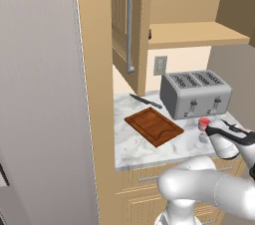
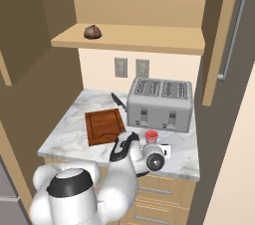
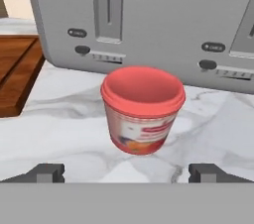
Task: Pick the bread, place it on the cutting board, pick the jam, place it on the counter, and close the cabinet.
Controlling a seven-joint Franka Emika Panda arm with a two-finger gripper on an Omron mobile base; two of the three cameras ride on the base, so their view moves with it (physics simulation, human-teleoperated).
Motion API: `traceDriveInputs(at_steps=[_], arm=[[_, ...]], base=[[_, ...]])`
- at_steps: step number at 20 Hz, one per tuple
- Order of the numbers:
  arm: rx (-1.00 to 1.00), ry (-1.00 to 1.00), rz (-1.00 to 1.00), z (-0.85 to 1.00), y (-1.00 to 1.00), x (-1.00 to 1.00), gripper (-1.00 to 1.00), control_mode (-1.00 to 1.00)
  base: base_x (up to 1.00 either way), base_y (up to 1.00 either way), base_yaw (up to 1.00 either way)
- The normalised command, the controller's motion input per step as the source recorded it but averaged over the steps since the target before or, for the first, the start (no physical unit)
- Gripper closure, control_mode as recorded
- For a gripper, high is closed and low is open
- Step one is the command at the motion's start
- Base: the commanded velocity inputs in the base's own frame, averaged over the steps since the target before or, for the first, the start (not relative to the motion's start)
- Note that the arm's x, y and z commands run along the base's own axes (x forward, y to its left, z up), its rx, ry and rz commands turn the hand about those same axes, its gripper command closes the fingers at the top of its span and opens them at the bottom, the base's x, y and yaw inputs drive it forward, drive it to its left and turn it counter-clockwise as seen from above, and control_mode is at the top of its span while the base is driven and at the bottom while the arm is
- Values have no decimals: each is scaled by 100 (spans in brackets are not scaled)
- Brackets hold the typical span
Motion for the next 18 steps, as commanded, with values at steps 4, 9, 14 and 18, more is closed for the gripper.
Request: traceDriveInputs(at_steps=[4, 9, 14, 18], arm=[[0, 0, 0, 7, 0, -28, -100, -100], [0, 0, 0, 23, 0, -24, -100, -100], [0, 0, 0, 26, 0, -20, -100, -100], [0, 0, 0, 22, 0, -23, -100, -100]], base=[[0, 0, 0], [0, 0, 0], [0, 0, 0], [0, 0, 0]])
